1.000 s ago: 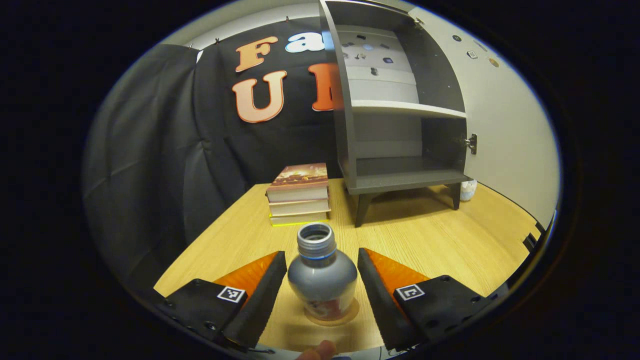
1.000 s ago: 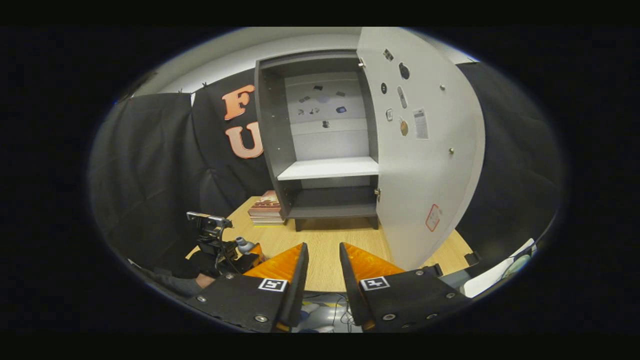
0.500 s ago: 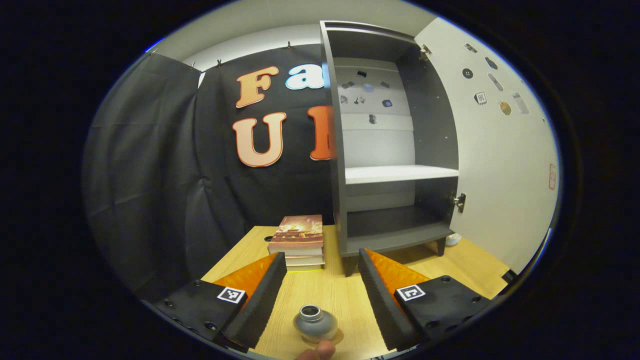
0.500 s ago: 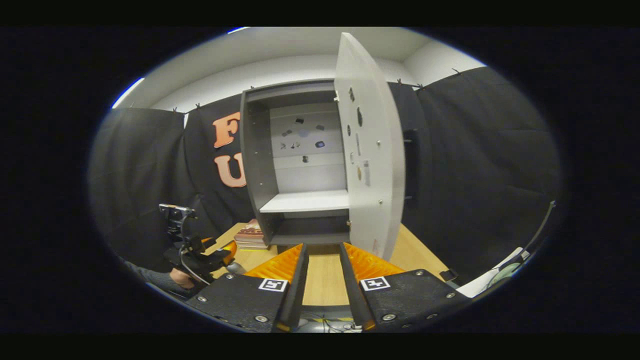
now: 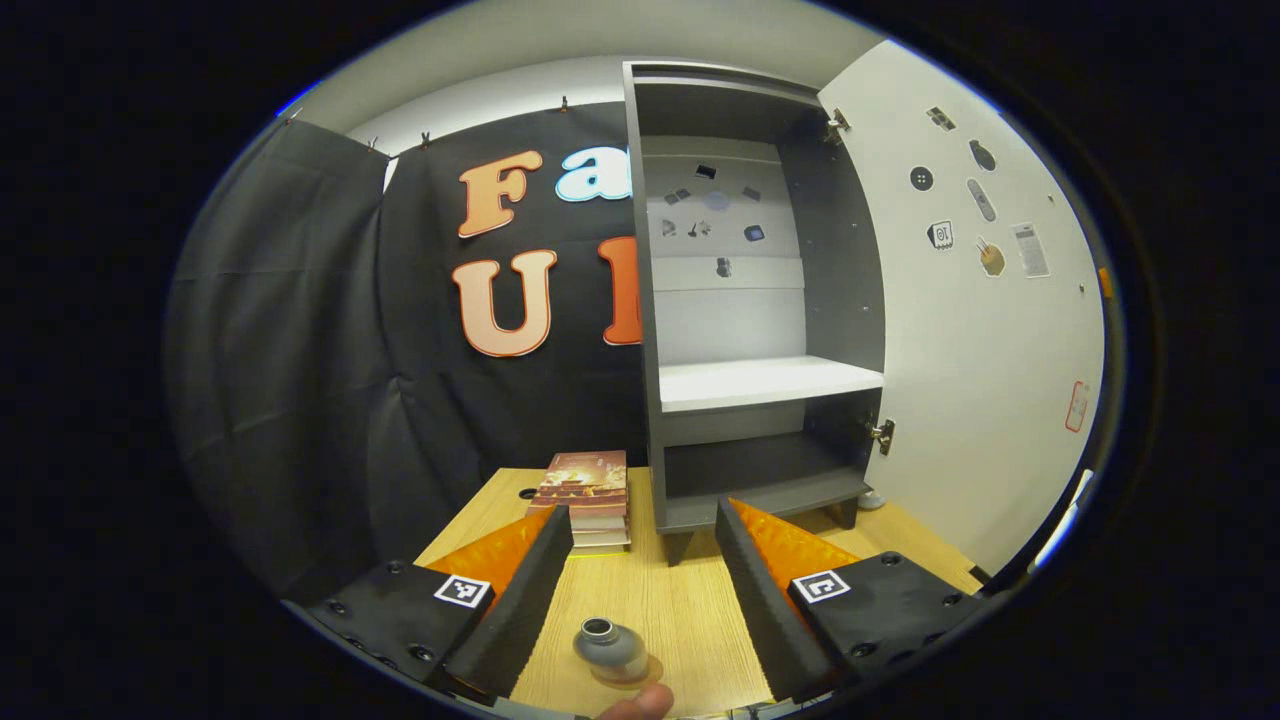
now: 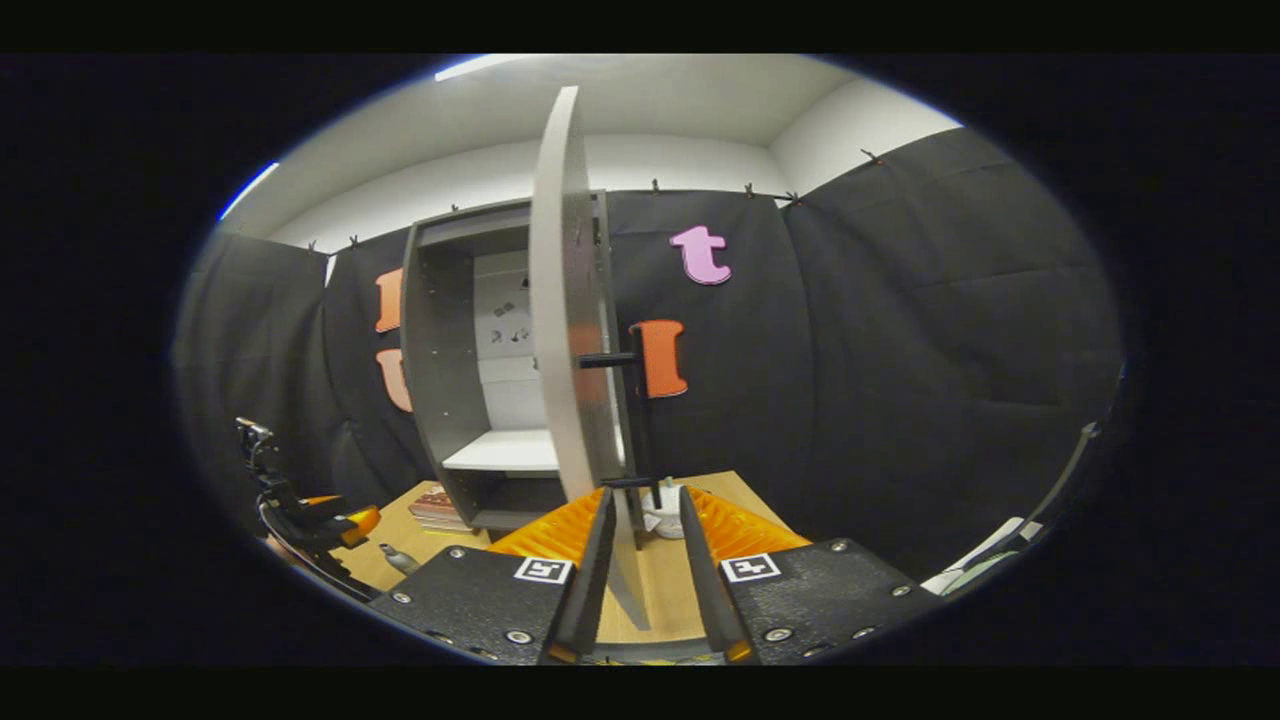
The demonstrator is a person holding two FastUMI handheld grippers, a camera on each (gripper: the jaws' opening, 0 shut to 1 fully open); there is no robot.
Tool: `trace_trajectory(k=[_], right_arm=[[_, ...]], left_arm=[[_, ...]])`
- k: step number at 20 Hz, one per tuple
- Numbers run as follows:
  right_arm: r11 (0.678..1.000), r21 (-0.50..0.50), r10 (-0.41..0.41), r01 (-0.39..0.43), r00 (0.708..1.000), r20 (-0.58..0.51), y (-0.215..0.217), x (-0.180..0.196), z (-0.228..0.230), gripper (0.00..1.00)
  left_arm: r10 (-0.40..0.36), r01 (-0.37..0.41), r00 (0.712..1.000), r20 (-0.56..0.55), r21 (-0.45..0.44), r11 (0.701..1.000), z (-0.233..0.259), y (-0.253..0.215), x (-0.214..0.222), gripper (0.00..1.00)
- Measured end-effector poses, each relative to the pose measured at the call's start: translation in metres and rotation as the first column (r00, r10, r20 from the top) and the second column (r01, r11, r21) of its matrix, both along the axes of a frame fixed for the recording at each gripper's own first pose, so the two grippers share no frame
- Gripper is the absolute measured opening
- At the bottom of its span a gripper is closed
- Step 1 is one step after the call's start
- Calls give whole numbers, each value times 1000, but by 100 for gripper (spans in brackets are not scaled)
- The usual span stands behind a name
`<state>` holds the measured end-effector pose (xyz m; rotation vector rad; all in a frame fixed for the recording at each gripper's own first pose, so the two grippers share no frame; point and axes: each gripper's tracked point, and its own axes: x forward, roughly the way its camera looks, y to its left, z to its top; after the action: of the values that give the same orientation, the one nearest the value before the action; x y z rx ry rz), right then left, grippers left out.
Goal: Open the cabinet door with the right hand, grasp the bottle in the cabinet with the left hand and place it on the coaster, then close the cabinet door with the right hand.
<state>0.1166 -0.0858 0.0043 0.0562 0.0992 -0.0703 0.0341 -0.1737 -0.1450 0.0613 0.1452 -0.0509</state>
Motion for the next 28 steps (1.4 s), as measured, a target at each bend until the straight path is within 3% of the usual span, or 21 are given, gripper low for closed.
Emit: trace_trajectory(k=[1,2,7,12,21,22,23,26,27,28], right_arm=[[1000,10,5,-5,1000,-3,-1,0,0,45],[1000,21,16,-16,1000,-5,2,1,-2,41],[999,31,39,-39,999,5,2,7,-8,42],[997,34,69,-69,998,11,10,10,-7,42],[973,50,224,-223,975,1,101,32,-13,42],[971,52,235,-235,972,4,111,36,-13,50],[967,61,249,-249,969,0,120,39,-14,43],[955,66,291,-291,957,-1,149,50,-15,45],[951,69,302,-301,953,0,157,55,-15,39],[947,70,316,-315,949,-5,166,60,-18,47]], left_arm=[[12,-12,1000,-6,5,1000,-1,5,-2,95],[24,-24,1000,-7,10,1000,2,9,-4,94],[76,-76,997,8,27,997,12,28,-6,94],[74,-74,997,7,36,997,11,32,-4,94],[93,-94,995,25,48,994,18,63,1,93],[94,-95,995,25,47,994,17,67,3,93],[96,-97,995,20,50,994,16,72,6,94],[112,-114,993,36,59,992,22,91,13,94],[122,-124,992,38,61,990,22,99,15,94],[128,-130,991,44,60,990,24,104,17,93]])
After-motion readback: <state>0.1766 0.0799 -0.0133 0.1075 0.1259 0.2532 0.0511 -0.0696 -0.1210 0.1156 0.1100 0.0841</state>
